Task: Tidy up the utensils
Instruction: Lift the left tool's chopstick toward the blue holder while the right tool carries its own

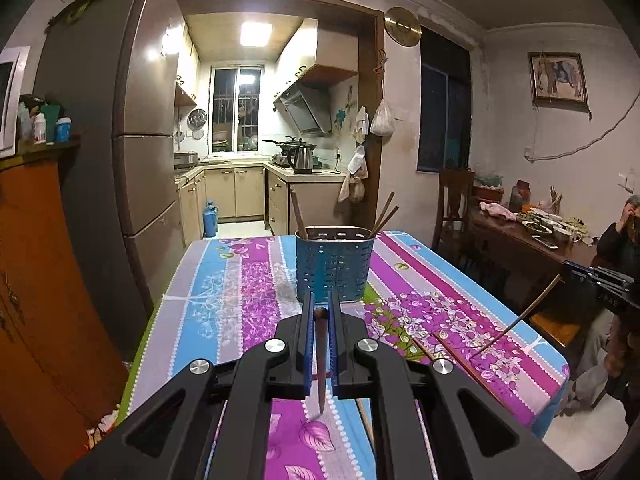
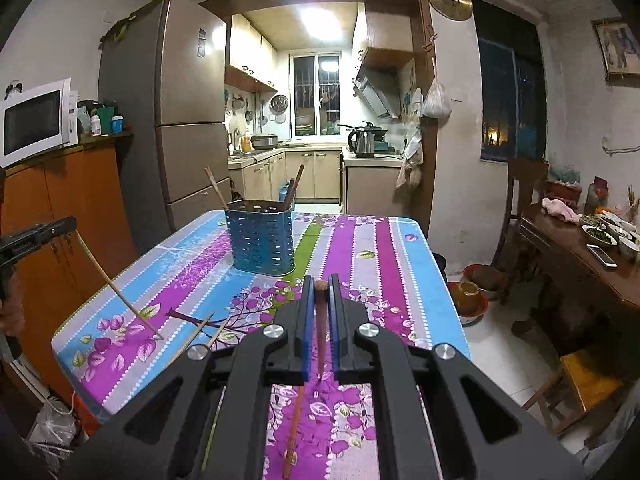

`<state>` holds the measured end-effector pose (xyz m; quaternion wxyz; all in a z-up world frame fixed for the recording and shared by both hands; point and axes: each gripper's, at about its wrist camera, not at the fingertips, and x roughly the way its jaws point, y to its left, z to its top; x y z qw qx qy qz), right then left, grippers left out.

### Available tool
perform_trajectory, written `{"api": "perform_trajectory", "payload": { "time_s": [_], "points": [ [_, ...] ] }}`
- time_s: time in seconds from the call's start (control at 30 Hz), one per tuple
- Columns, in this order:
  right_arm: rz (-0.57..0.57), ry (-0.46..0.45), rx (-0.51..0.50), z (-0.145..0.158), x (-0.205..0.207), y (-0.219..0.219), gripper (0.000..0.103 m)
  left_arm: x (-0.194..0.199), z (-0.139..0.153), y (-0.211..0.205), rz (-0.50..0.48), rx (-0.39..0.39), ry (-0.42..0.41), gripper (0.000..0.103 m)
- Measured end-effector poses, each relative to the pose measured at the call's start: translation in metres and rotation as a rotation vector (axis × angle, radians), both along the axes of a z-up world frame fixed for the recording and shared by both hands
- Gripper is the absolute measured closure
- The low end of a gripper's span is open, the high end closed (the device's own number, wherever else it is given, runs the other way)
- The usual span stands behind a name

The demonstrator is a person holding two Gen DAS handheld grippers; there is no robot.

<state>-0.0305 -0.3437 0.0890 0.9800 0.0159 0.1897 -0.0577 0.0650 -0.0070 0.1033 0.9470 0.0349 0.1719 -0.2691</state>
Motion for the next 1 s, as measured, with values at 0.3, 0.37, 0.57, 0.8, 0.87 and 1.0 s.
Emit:
{"api": "perform_trajectory", "payload": {
  "time_s": [0.3, 0.37, 0.57, 0.8, 0.87, 1.0],
  "points": [
    [0.059, 0.012, -0.044, 0.014, 0.019, 0.010, 0.098, 0.015, 0.006, -0.014, -0.020, 0.017, 0.011, 0.095],
    [0.065, 0.011, -0.055, 0.015, 0.022, 0.013, 0.098, 0.016, 0.009, -0.018, -0.024, 0.022, 0.005, 0.095],
    [0.092, 0.007, -0.060, 0.022, 0.030, 0.020, 0.098, 0.018, 0.012, -0.026, -0.035, 0.025, -0.004, 0.095],
    [0.097, -0.001, -0.064, 0.030, 0.034, 0.019, 0.098, 0.022, 0.017, -0.033, -0.045, 0.027, -0.015, 0.095],
    [0.100, -0.008, -0.063, 0.034, 0.034, 0.019, 0.098, 0.023, 0.019, -0.034, -0.051, 0.020, -0.011, 0.095],
    [0.110, -0.019, -0.059, 0.041, 0.037, 0.020, 0.098, 0.024, 0.023, -0.038, -0.058, 0.024, -0.026, 0.095]
  ]
}}
